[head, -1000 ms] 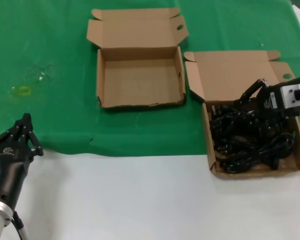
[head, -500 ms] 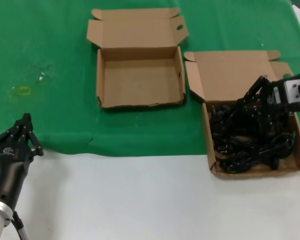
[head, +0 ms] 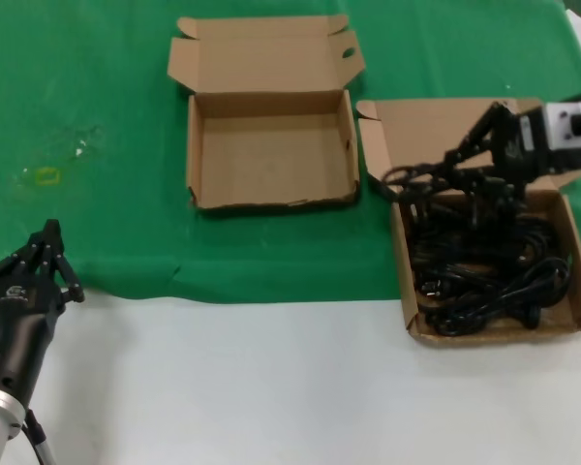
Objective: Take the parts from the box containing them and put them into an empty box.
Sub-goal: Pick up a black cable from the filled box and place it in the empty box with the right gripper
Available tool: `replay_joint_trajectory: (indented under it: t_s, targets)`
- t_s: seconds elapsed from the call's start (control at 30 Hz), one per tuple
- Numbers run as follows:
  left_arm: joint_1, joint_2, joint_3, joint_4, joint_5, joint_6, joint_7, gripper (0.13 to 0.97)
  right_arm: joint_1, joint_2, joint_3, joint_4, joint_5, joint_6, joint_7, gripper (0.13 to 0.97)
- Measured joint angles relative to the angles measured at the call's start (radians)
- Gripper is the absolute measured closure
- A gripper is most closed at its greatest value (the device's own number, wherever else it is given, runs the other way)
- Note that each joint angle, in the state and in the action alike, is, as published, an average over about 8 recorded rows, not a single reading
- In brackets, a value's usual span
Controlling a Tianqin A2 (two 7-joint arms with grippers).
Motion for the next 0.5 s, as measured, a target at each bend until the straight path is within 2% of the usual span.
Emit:
replay_joint_trajectory:
  t_s: [0.5]
  targets:
    - [0.000,0.000,0.000,0.000,0.000,0.000,0.000,0.953,0.133,-0.168,-0.044,-0.137,-0.035,0.040,-0.030,0.922]
